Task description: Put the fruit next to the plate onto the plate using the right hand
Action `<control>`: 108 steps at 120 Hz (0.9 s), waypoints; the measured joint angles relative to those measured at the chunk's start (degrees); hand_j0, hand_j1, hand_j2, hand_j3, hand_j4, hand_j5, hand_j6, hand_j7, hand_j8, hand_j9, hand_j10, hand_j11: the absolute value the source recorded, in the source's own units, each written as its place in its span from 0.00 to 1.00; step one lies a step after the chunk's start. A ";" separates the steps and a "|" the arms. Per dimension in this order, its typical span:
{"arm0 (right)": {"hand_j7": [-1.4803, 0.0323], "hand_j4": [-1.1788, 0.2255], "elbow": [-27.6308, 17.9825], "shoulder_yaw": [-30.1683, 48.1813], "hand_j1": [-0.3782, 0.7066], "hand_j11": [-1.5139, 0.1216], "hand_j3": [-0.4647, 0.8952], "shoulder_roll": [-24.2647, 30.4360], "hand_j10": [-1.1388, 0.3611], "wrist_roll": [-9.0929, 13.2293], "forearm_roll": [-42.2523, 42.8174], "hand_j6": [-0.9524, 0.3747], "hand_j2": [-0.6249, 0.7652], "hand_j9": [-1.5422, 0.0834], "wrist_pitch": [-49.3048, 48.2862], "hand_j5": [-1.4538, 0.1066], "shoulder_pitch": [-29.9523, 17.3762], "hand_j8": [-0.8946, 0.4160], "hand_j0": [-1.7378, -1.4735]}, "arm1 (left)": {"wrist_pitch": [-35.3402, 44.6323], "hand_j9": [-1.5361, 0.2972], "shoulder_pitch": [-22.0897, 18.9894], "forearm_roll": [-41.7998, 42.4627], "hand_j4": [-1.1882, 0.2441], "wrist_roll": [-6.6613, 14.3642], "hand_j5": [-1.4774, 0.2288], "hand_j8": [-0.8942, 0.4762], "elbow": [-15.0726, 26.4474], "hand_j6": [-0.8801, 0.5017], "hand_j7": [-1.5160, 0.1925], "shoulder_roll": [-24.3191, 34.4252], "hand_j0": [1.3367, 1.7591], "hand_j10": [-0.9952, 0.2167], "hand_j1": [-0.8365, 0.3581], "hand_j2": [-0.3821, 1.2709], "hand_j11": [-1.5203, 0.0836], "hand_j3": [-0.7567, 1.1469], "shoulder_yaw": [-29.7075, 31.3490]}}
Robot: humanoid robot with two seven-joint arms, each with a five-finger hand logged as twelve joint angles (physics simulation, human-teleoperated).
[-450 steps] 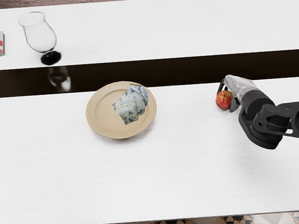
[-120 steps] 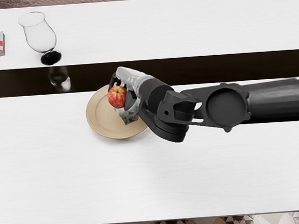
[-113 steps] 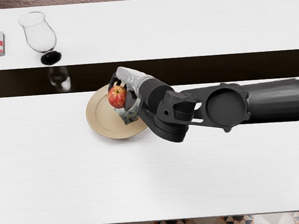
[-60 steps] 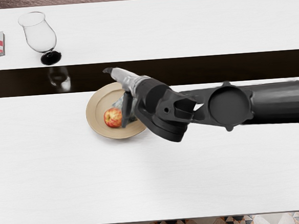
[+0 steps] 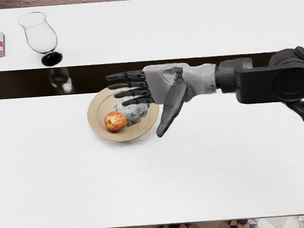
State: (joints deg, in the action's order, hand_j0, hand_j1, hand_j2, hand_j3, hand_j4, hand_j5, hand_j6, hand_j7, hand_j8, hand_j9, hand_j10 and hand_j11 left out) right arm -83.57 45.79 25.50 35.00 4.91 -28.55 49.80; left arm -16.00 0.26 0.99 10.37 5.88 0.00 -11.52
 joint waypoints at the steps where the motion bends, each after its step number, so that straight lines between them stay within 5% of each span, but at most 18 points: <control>1: 0.97 0.84 0.14 0.15 0.03 0.92 0.34 0.27 0.76 0.00 -0.66 0.71 0.45 0.95 -0.50 0.93 -0.19 0.68 0.30 | 0.00 0.83 0.00 0.00 0.82 0.00 0.86 0.65 0.00 0.63 0.88 0.00 0.76 0.82 0.99 0.23 0.94 0.40 0.00; 47: 0.98 0.84 5.87 -0.04 0.03 0.93 0.34 12.72 0.76 0.00 -13.98 0.72 0.45 0.95 -6.31 0.93 -4.40 0.68 0.30 | 0.00 0.83 -0.18 -0.05 0.82 0.00 0.86 0.65 0.04 0.63 0.88 0.00 0.76 0.82 0.99 0.23 0.94 0.40 0.00; 108: 0.98 0.84 11.34 -0.92 0.03 0.93 0.34 27.99 0.76 0.00 -18.06 0.72 0.45 0.95 -6.48 0.93 -7.85 0.68 0.30 | 0.00 0.83 0.17 -0.08 0.82 0.00 0.86 0.65 0.00 0.63 0.88 0.00 0.76 0.82 0.99 0.23 0.94 0.40 0.02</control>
State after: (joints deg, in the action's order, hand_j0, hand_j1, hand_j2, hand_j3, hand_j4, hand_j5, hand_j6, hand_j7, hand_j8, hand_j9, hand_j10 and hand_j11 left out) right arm -72.23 44.87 53.49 35.00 -13.14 -35.03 41.94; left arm -15.99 0.44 0.91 10.37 5.88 0.00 -11.50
